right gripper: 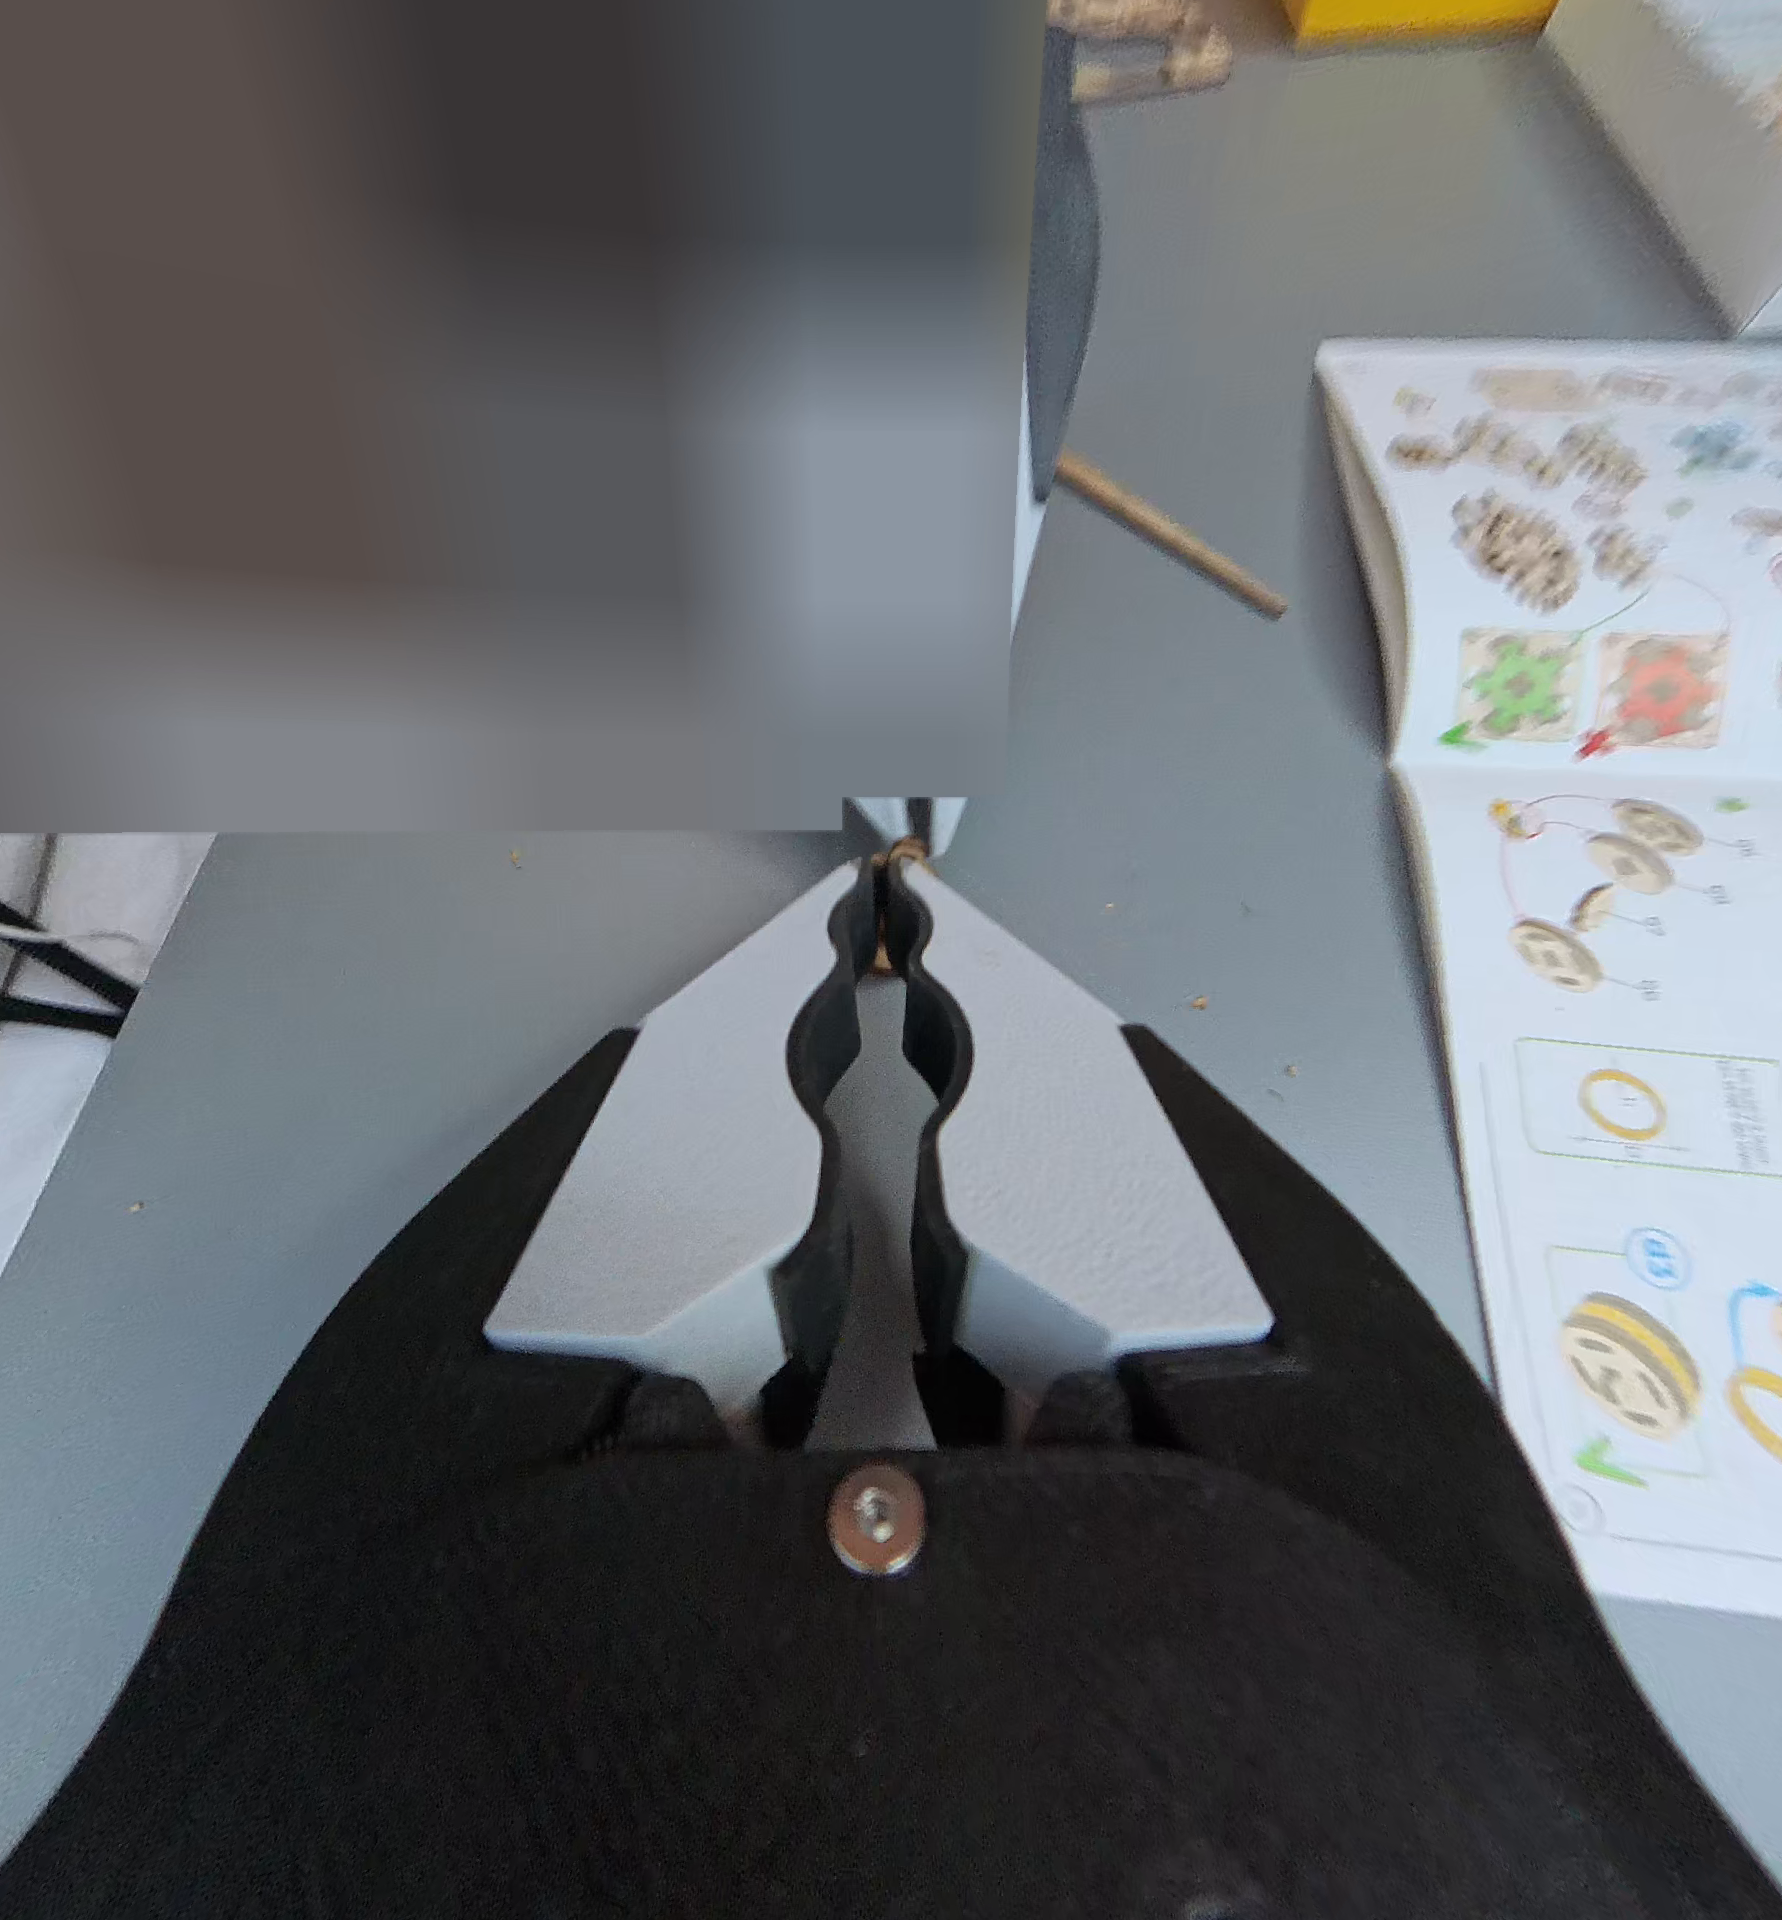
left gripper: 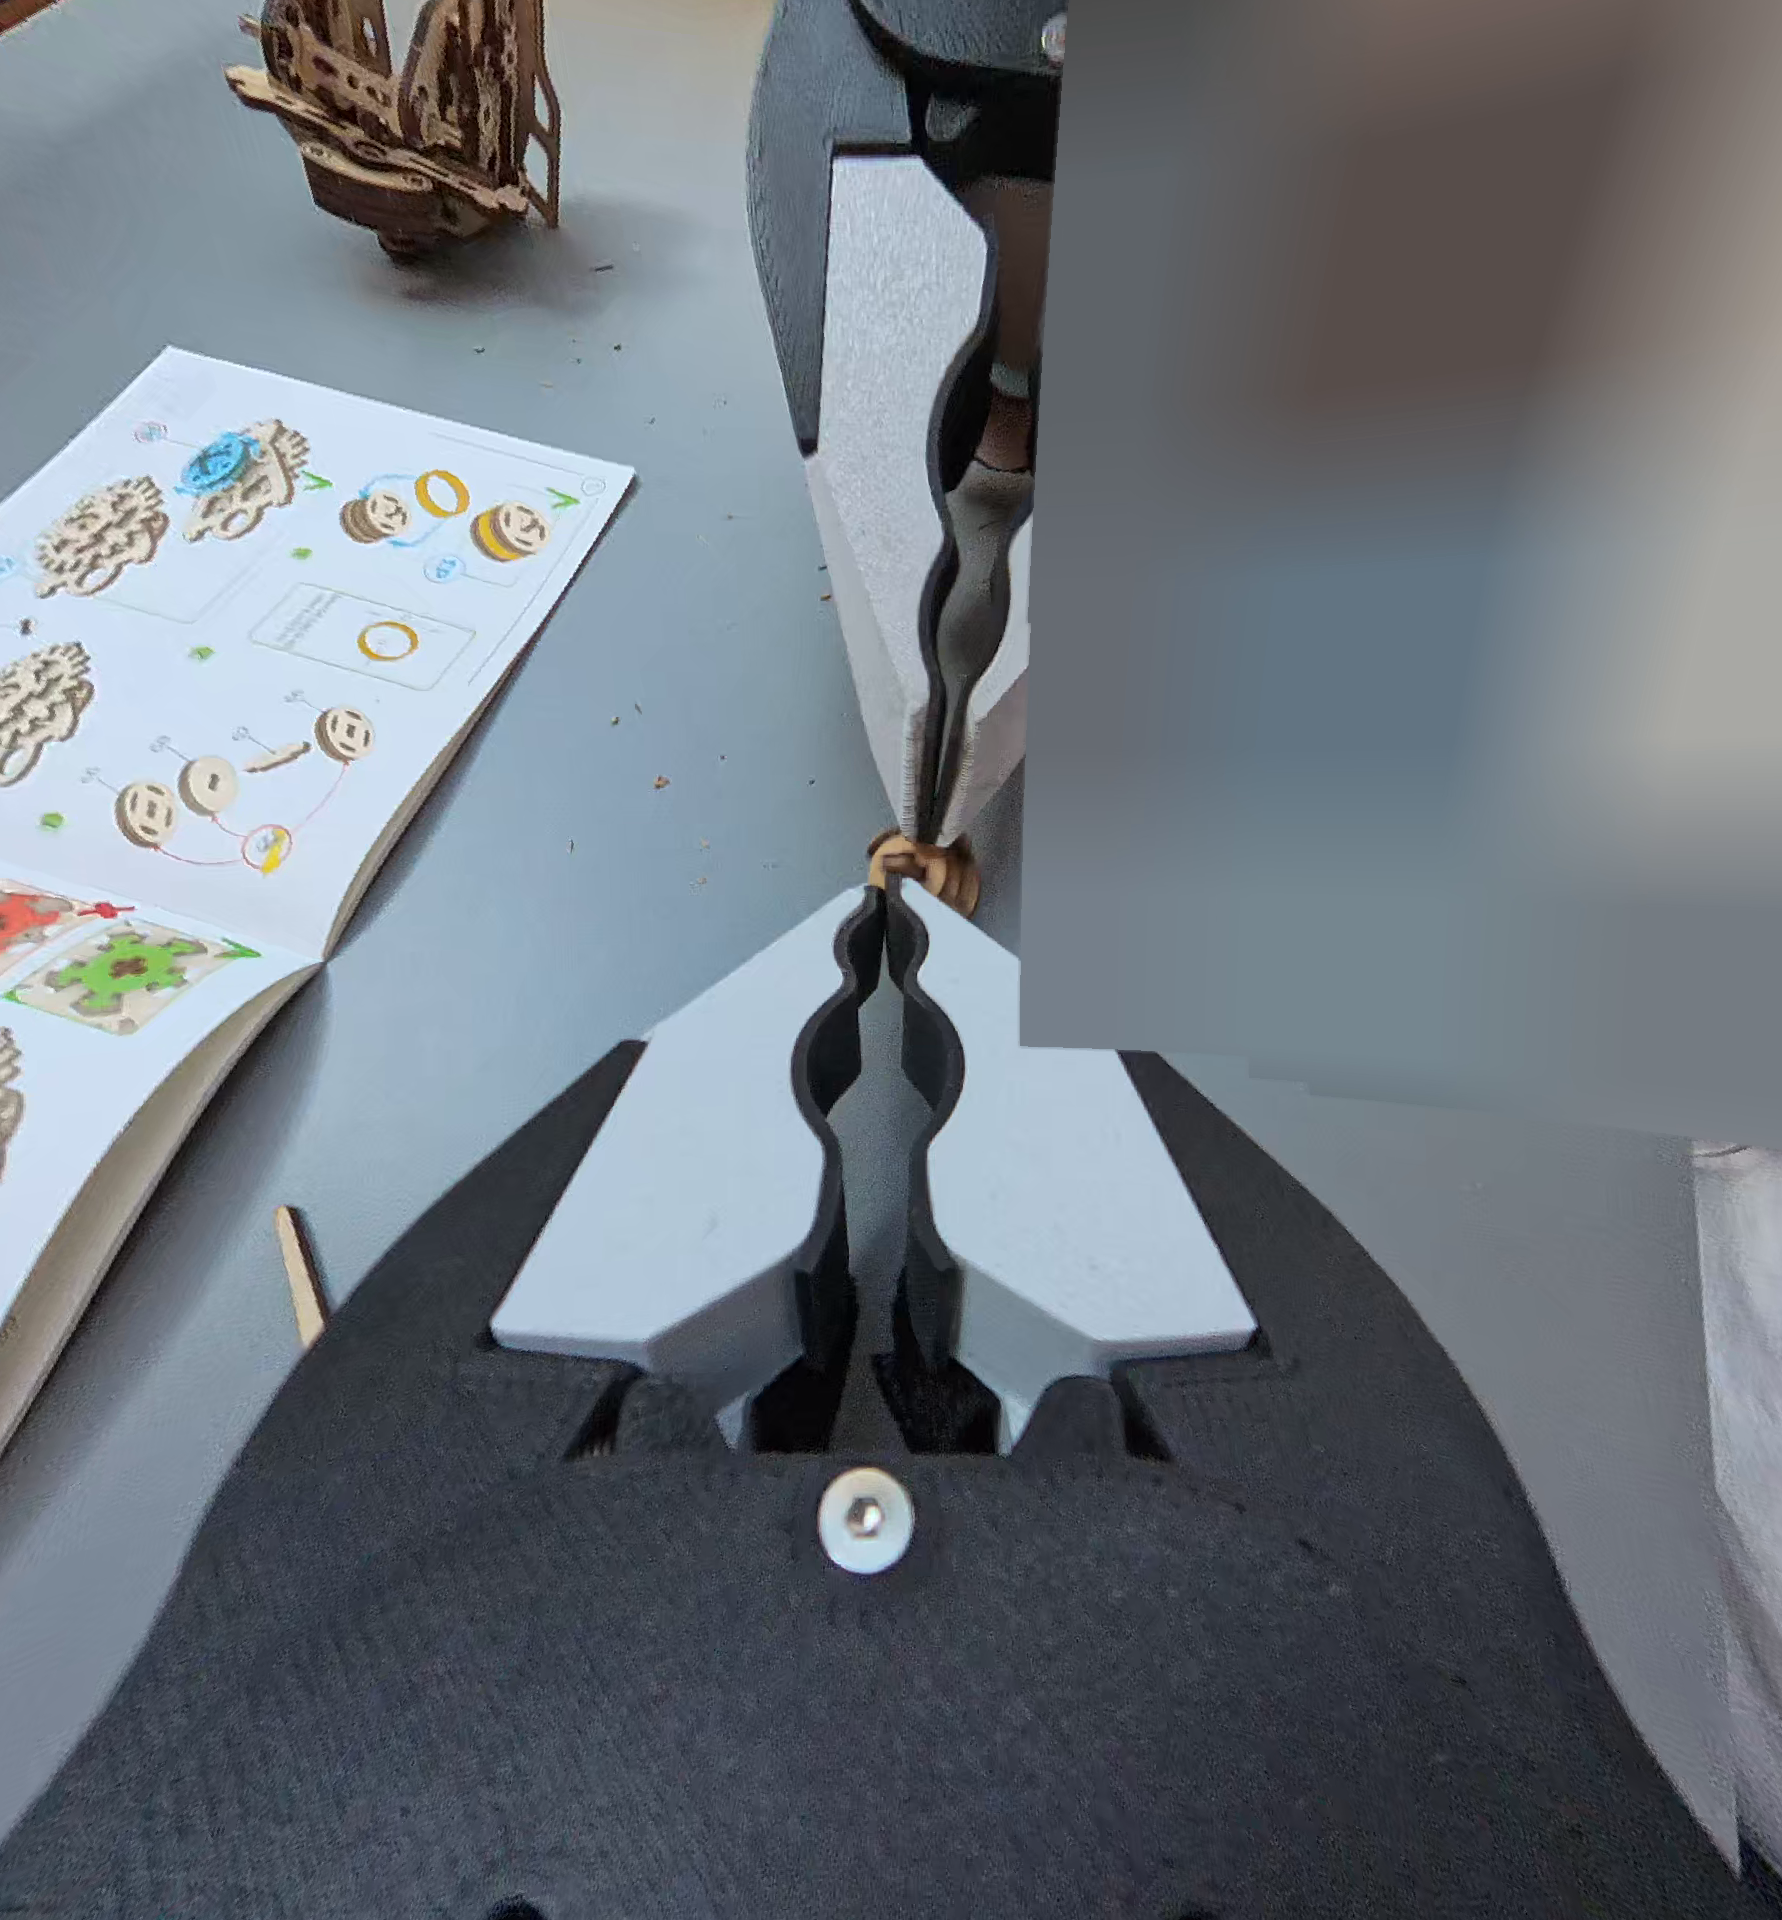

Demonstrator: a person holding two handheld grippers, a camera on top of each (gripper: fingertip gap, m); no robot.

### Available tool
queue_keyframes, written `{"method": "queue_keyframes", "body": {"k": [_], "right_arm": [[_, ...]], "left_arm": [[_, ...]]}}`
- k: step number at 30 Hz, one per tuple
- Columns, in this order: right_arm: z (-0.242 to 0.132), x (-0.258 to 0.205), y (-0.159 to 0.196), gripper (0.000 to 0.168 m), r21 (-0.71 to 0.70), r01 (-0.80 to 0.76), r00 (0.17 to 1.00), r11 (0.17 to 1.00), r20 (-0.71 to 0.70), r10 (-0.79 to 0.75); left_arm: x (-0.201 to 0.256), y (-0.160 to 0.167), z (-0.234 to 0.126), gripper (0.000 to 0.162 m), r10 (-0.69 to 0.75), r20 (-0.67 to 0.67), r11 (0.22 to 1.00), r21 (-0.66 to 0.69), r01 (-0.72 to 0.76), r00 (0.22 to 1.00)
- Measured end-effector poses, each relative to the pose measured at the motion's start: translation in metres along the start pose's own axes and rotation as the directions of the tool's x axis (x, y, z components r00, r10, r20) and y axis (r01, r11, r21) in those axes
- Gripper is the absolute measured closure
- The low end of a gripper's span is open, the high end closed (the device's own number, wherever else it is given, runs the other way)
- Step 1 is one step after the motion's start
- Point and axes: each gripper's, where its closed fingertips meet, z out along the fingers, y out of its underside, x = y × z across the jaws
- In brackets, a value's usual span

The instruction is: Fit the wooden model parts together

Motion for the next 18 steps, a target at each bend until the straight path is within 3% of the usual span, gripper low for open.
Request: {"method": "queue_keyframes", "body": {"k": [1, 8, 17, 18], "right_arm": [[0.002, -0.005, -0.006, 0.168, 0.046, -0.029, 0.999, 0.998, 0.037, 0.028], [-0.007, -0.003, -0.01, 0.168, 0.028, 0.048, 0.999, 0.998, -0.018, -0.048], [-0.006, 0.0, -0.005, 0.168, 0.018, -0.011, 1.0, 1.0, -0.011, 0.011], [-0.004, 0.002, -0.004, 0.161, 0.017, -0.033, 0.999, 0.999, -0.015, 0.033]], "left_arm": [[0.0, 0.0, 0.001, 0.162, 0.0, 0.001, 1.0, -0.006, 0.0, 1.0], [-0.001, -0.008, -0.01, 0.162, -0.015, 0.003, 0.998, 0.06, 0.014, 1.0], [0.007, -0.003, -0.006, 0.162, 0.012, -0.021, 0.999, 0.045, -0.011, 1.0], [0.006, -0.003, -0.005, 0.162, 0.01, -0.016, 0.999, 0.041, -0.009, 1.0]]}}
